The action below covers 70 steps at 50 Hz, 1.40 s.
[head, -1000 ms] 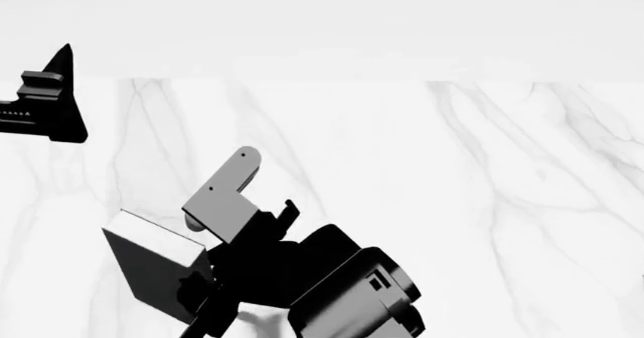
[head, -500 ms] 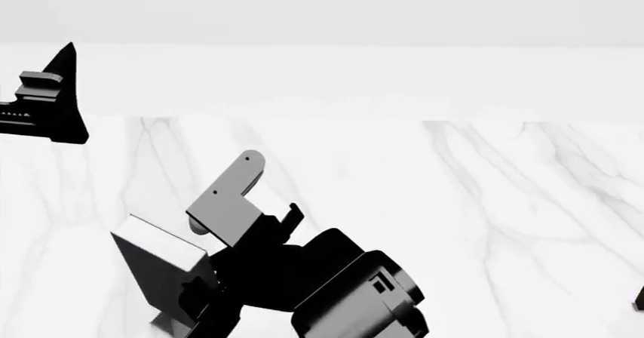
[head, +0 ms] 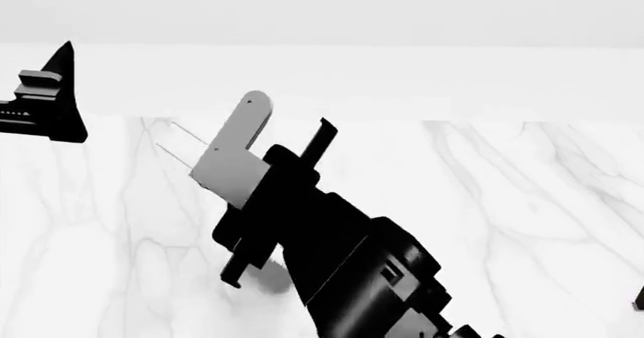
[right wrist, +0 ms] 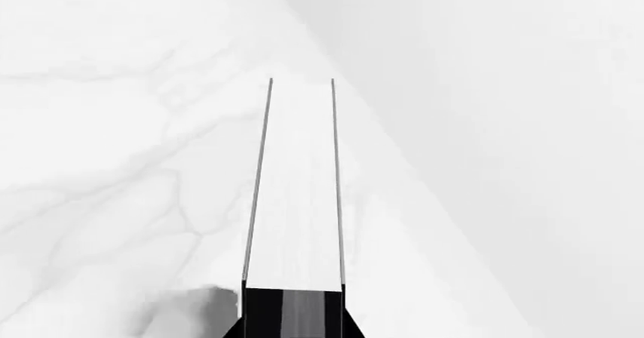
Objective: Pick up the book on the left and place it on top of the shelf.
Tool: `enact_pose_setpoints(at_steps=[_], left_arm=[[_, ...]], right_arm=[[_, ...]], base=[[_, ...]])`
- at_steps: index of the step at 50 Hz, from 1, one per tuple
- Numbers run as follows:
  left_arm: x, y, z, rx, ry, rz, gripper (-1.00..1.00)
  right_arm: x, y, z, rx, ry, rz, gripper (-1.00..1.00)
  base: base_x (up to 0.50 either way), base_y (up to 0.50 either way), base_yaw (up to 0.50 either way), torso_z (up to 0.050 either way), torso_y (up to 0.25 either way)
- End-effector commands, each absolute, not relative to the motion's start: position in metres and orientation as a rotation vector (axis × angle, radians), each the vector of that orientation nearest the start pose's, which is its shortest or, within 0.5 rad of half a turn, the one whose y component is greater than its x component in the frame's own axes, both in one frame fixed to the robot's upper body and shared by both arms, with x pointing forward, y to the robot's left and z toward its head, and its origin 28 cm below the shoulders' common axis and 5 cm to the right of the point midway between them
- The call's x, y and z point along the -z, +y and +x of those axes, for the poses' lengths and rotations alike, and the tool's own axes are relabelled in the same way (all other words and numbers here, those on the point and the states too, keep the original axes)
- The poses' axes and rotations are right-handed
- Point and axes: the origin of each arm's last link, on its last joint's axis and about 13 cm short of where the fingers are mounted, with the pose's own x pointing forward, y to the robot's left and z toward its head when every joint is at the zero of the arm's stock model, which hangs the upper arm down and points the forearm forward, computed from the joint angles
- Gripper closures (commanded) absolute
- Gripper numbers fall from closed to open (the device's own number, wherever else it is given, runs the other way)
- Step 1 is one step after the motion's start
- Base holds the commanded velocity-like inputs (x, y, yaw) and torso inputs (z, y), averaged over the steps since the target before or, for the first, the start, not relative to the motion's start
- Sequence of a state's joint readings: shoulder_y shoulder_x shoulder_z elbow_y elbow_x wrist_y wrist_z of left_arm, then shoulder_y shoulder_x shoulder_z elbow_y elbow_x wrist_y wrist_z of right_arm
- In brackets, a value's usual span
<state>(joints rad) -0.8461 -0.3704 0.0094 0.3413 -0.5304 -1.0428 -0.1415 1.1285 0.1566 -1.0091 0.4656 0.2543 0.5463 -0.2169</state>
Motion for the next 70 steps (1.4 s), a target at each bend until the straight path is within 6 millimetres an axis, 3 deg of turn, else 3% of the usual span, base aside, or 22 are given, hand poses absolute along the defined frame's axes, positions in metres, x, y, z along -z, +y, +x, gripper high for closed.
enact_pose_setpoints(at_steps=[1, 3, 11, 16, 22, 36, 41, 43, 56, 70], left_arm=[[-0.248, 0.261, 0.298, 0.073, -0.105, 0.03, -1.0], [-0.249, 0.26, 0.298, 0.074, -0.106, 0.031, -1.0], [-0.248, 0.26, 0.297, 0.074, -0.106, 0.034, -1.0], [-0.247, 0.26, 0.297, 0.075, -0.105, 0.032, -1.0], [-0.247, 0.26, 0.297, 0.076, -0.104, 0.032, -1.0], [-0.249, 0.259, 0.298, 0.079, -0.107, 0.036, -1.0], [-0.249, 0.259, 0.298, 0.08, -0.108, 0.036, -1.0], [-0.248, 0.259, 0.298, 0.08, -0.107, 0.035, -1.0], [-0.246, 0.26, 0.298, 0.079, -0.103, 0.035, -1.0], [-0.243, 0.261, 0.297, 0.075, -0.097, 0.031, -1.0]], right_arm=[[-0.222, -0.051, 0.397, -0.185, -0.283, -1.182, 1.0], [-0.224, -0.057, 0.406, -0.05, -0.34, -1.289, 1.0], [-0.232, -0.073, 0.426, 0.156, -0.401, -1.496, 1.0], [-0.236, -0.082, 0.434, 0.249, -0.389, -1.557, 1.0], [-0.252, -0.108, 0.436, 0.411, -0.272, -1.627, 1.0], [-0.281, -0.162, 0.421, 0.677, 0.104, -1.619, 1.0], [-0.284, -0.17, 0.418, 0.723, 0.161, -1.614, 1.0], [-0.285, -0.182, 0.411, 0.81, 0.244, -1.605, 1.0], [-0.281, -0.219, 0.391, 0.985, 0.507, -1.506, 1.0], [-0.257, -0.257, 0.365, 1.108, 0.806, -1.397, 1.0]], base=[[0.0, 0.0, 0.0, 0.0, 0.0], [0.0, 0.0, 0.0, 0.0, 0.0], [0.0, 0.0, 0.0, 0.0, 0.002], [0.0, 0.0, 0.0, 0.0, 0.0], [0.0, 0.0, 0.0, 0.0, 0.002], [0.0, 0.0, 0.0, 0.0, 0.002], [0.0, 0.0, 0.0, 0.0, 0.0], [0.0, 0.0, 0.0, 0.0, 0.005], [0.0, 0.0, 0.0, 0.0, 0.002], [0.0, 0.0, 0.0, 0.0, 0.001]])
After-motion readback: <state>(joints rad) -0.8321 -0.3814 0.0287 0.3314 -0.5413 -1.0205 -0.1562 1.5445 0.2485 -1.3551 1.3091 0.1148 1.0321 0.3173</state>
